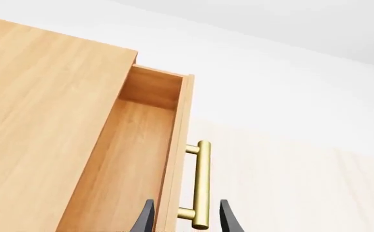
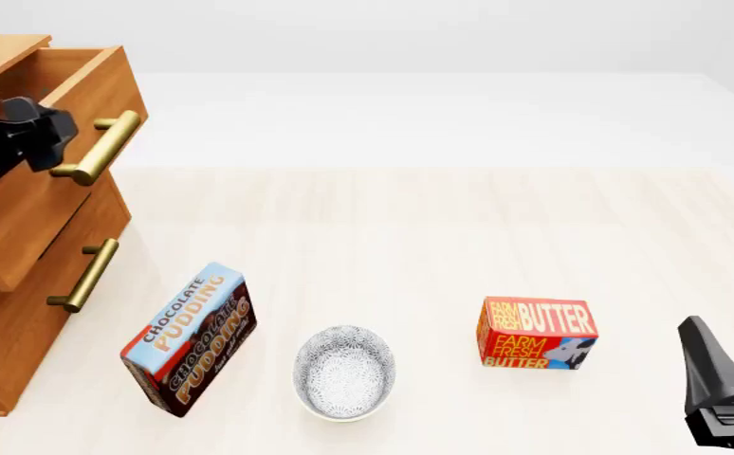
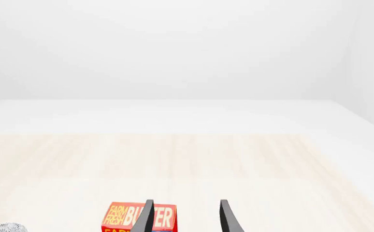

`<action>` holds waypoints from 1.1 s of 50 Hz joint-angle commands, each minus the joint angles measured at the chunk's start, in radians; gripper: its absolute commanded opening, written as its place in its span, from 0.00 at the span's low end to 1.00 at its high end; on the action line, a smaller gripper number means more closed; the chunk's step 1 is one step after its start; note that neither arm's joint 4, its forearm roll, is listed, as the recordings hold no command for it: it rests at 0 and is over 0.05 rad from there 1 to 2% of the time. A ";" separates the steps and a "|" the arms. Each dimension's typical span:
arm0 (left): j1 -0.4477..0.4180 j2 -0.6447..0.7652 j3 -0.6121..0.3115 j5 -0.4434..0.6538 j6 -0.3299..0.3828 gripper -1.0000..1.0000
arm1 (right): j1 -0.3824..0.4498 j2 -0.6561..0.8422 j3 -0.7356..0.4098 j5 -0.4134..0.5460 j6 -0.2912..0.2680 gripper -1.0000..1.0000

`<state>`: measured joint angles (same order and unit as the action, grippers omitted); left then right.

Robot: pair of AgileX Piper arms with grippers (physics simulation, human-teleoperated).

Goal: Put the bowl in the top drawer of the cabinet.

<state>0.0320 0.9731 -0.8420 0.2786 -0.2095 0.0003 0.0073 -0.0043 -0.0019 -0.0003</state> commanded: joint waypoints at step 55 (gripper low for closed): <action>-0.262 -0.021 0.005 0.040 0.014 1.00 | 0.000 0.000 0.000 0.000 0.000 1.00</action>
<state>-0.1795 0.9523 -0.8411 0.3148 -0.2095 0.0004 0.0074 -0.0043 -0.0019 -0.0002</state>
